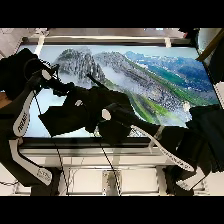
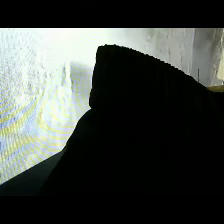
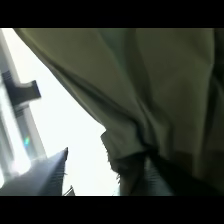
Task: Fold the clothes and pants, and hang the long-sleeved shirts on hangers.
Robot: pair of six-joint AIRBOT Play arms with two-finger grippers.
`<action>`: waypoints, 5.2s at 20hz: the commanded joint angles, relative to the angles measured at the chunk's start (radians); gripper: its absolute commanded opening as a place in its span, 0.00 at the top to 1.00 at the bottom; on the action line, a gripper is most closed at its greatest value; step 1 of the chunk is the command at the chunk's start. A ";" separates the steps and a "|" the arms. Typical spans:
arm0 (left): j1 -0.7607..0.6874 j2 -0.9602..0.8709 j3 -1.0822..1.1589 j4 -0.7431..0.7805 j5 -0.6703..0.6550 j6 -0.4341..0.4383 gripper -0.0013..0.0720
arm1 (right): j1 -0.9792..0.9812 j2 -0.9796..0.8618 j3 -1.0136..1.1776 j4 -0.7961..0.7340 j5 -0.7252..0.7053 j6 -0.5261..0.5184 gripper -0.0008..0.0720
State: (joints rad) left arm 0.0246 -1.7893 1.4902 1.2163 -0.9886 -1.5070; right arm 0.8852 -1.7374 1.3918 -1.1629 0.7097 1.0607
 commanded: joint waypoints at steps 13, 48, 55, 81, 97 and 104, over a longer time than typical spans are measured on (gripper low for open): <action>0.023 0.201 -0.001 -0.023 -0.089 0.005 0.96 | -0.250 0.204 0.070 -0.511 0.420 0.191 0.98; -0.383 0.724 -0.945 -0.433 0.640 -0.338 0.09 | -0.769 0.600 -0.518 0.303 0.462 0.152 0.11; -0.462 0.578 -0.945 -0.541 0.750 -0.338 0.10 | -0.412 0.579 -0.641 0.303 -0.020 0.162 0.09; -0.461 0.506 -0.870 -0.604 0.789 -0.336 0.96 | -0.355 0.493 -0.636 0.252 -0.141 0.368 0.50; -0.467 0.507 -0.870 -0.604 0.790 -0.333 0.96 | -0.356 0.550 -0.617 0.209 0.048 0.554 0.29; -0.467 0.507 -0.870 -0.604 0.790 -0.334 0.96 | -0.356 0.424 -0.614 0.209 -0.161 0.608 0.30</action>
State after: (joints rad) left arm -0.4419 -1.2835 0.6193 0.6121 -0.1986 -1.8404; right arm 0.5297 -1.2640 0.7757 -0.9695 0.6350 1.6394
